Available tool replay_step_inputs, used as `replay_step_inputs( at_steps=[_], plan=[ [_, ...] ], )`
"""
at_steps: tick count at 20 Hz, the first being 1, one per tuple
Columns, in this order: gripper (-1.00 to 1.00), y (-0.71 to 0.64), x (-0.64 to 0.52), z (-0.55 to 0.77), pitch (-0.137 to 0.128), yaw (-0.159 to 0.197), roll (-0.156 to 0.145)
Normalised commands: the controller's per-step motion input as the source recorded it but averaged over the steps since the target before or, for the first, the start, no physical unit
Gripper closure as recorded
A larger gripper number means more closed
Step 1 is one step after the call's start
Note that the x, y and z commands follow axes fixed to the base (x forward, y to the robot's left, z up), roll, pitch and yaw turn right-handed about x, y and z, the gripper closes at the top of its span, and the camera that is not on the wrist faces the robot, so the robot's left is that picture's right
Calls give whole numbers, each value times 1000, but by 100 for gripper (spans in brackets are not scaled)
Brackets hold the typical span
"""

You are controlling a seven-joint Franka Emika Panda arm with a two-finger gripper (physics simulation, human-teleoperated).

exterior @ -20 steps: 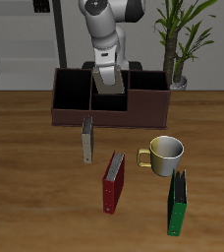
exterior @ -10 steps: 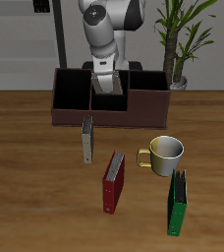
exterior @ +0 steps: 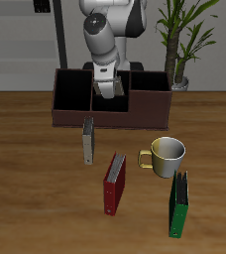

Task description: Place the right yellow book into the back desk caddy's back compartment

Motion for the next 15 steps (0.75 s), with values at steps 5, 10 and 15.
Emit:
replay_step_inputs(
  at_steps=[5,10,15],
  plan=[
    [-100,-30,33,-30,4,-22,-2],
    [-100,-41,19,-26,-1,-16,-1],
    [-100,-125,50,131,-30,-42,-4]
  ],
)
